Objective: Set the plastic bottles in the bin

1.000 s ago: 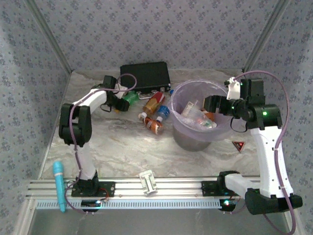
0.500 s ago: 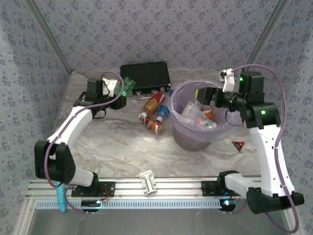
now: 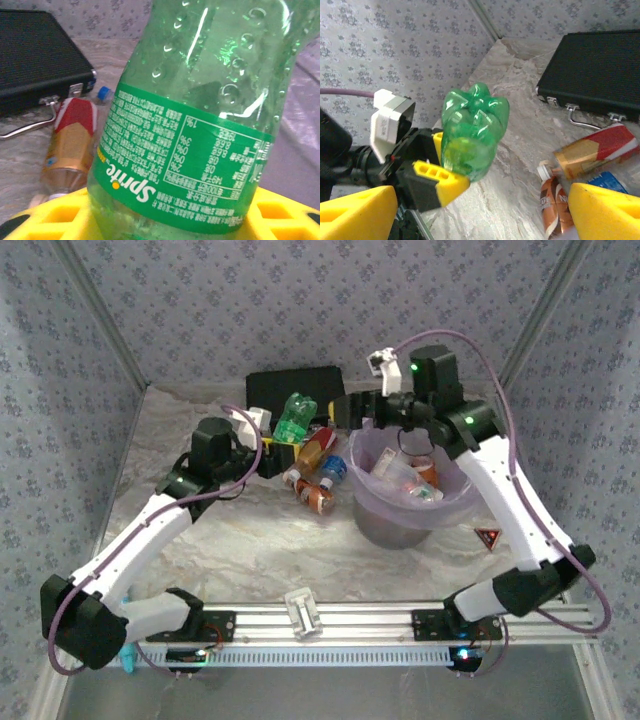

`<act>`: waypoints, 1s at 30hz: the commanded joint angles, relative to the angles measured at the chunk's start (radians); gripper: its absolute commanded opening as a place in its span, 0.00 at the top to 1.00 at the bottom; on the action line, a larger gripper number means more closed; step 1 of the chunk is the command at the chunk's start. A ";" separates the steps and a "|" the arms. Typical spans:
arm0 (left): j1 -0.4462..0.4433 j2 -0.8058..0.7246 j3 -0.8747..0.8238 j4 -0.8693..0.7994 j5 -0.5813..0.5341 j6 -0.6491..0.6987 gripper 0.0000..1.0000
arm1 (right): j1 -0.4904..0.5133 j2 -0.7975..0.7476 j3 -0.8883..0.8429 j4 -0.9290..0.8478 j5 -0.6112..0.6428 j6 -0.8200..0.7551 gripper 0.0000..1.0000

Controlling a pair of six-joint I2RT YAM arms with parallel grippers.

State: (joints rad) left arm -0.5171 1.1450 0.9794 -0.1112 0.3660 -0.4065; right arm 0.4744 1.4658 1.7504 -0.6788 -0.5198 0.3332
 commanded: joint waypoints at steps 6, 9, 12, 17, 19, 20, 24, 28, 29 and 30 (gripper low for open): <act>-0.044 -0.013 0.001 0.122 -0.006 -0.069 0.55 | 0.059 0.132 0.093 0.059 -0.045 0.035 0.07; -0.052 0.002 0.008 0.130 0.006 -0.070 0.55 | 0.074 0.174 0.107 0.064 -0.071 0.043 0.07; -0.061 0.008 0.009 0.134 0.007 -0.072 0.55 | 0.076 0.198 0.110 0.069 -0.090 0.053 0.09; -0.065 0.015 0.011 0.147 0.015 -0.078 0.55 | 0.079 0.219 0.116 0.073 -0.108 0.064 0.18; -0.065 0.017 0.016 0.143 0.014 -0.077 0.55 | 0.079 0.226 0.121 0.073 -0.114 0.063 0.24; -0.065 0.018 0.019 0.139 0.013 -0.076 0.55 | 0.079 0.225 0.123 0.073 -0.116 0.061 0.26; -0.066 0.017 0.020 0.130 0.012 -0.074 0.54 | 0.078 0.212 0.130 0.073 -0.104 0.052 0.34; -0.066 0.005 0.019 0.121 0.005 -0.076 0.37 | 0.072 0.206 0.147 0.059 -0.100 0.038 0.38; -0.066 -0.001 0.016 0.119 0.001 -0.075 0.33 | 0.069 0.203 0.155 0.050 -0.098 0.034 0.39; -0.066 -0.010 0.013 0.119 -0.002 -0.074 0.29 | 0.067 0.201 0.163 0.044 -0.096 0.028 0.40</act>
State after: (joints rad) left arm -0.5766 1.1645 0.9714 -0.0029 0.3668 -0.4786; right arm 0.5495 1.6817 1.8561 -0.6258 -0.6102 0.3843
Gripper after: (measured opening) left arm 0.696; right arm 0.611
